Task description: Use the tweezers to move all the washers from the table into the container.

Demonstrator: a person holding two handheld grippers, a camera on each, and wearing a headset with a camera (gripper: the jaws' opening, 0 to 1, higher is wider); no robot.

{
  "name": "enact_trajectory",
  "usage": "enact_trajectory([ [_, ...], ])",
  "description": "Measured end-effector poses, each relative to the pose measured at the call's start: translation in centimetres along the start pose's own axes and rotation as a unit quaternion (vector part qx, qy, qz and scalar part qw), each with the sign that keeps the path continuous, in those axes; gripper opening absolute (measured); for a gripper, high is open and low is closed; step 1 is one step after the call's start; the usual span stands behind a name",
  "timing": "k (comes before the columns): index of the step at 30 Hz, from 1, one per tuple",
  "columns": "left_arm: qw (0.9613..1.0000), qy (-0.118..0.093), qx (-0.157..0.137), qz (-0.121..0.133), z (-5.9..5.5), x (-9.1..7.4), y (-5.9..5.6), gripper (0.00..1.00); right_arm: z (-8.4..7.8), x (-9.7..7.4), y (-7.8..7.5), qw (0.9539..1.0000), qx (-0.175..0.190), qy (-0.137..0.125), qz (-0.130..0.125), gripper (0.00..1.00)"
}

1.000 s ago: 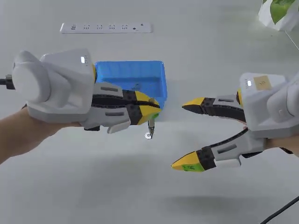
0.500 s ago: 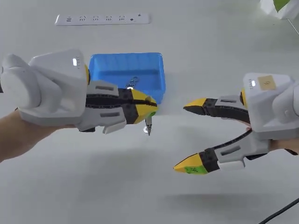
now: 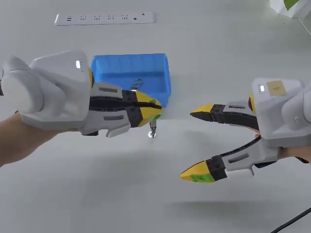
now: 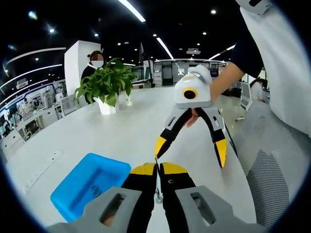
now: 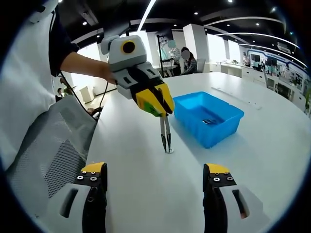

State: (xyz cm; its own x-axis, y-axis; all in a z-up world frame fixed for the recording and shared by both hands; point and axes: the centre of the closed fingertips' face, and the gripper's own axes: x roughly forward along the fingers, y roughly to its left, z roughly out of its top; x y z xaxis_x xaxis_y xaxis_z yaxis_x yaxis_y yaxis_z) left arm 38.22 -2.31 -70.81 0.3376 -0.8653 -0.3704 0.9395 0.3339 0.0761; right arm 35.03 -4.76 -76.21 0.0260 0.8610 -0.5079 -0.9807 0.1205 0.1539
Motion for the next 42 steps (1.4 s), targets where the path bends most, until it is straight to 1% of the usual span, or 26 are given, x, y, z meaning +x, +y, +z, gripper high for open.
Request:
enact_trajectory([
  [2, 1.0, 0.003, 0.0, -0.004, -0.2, 0.0, -0.2, 0.06, -0.1, 0.0, 0.0, 1.0, 0.002, 0.0, 0.0, 0.81],
  [3, 1.0, 0.0, -0.001, -0.002, -0.2, -0.1, -0.2, 0.06, -0.1, 0.1, 0.0, 1.0, 0.002, 0.0, 0.0, 0.81],
  [8, 1.0, -0.001, -0.005, 0.001, -0.3, -0.3, -0.2, 0.06, 0.2, 0.5, 0.2, 1.0, 0.0, -0.001, 0.006, 0.81],
  [11, 1.0, 0.0, -0.001, 0.001, -0.4, -0.5, -0.4, 0.06, 0.6, 1.2, 0.4, 0.9999, -0.008, -0.001, 0.015, 0.81],
  [15, 1.0, -0.002, -0.009, 0.003, -0.5, -0.7, -0.4, 0.06, 1.0, 2.0, 0.5, 0.9994, -0.022, 0.005, 0.025, 0.79],
  [18, 0.9999, -0.003, -0.013, 0.003, -0.5, -0.7, -0.5, 0.06, 1.5, 3.0, 0.5, 0.9989, -0.03, 0.004, 0.035, 0.77],
  [21, 0.9999, -0.003, -0.01, -0.002, -0.4, -0.4, -0.9, 0.06, 1.7, 4.1, 0.6, 0.9982, -0.039, 0.009, 0.045, 0.75],
  [24, 0.9999, -0.005, -0.012, -0.001, -0.3, -0.3, -1.0, 0.06, 1.7, 5.0, 0.6, 0.9971, -0.047, 0.018, 0.056, 0.69],
  [27, 0.9998, -0.006, -0.016, -0.004, -0.3, -0.3, -1.1, 0.06, 1.9, 5.7, 0.3, 0.9967, -0.052, 0.02, 0.06, 0.62],
  [30, 0.9998, -0.003, -0.019, -0.001, -0.4, -0.4, -1.0, 0.06, 1.3, 6.4, -0.5, 0.9961, -0.059, 0.038, 0.053, 0.54],
  [32, 0.9998, -0.001, -0.021, 0.004, -0.5, -0.4, -0.8, 0.06, 1.0, 6.7, -0.5, 0.9955, -0.06, 0.044, 0.058, 0.52],
  [35, 0.9997, 0.001, -0.024, 0.008, -0.6, -0.3, -0.5, 0.06, 1.2, 6.8, -0.5, 0.9949, -0.066, 0.046, 0.061, 0.47],
  [37, 0.9996, 0.0, -0.029, 0.008, -0.6, -0.3, -0.4, 0.06, 1.5, 7.0, -0.6, 0.9949, -0.069, 0.042, 0.06, 0.43],
  [42, 0.9994, 0.004, -0.033, 0.005, -0.7, -0.2, -0.7, 0.07, 1.7, 7.2, -1.0, 0.994, -0.083, 0.045, 0.055, 0.31],
])
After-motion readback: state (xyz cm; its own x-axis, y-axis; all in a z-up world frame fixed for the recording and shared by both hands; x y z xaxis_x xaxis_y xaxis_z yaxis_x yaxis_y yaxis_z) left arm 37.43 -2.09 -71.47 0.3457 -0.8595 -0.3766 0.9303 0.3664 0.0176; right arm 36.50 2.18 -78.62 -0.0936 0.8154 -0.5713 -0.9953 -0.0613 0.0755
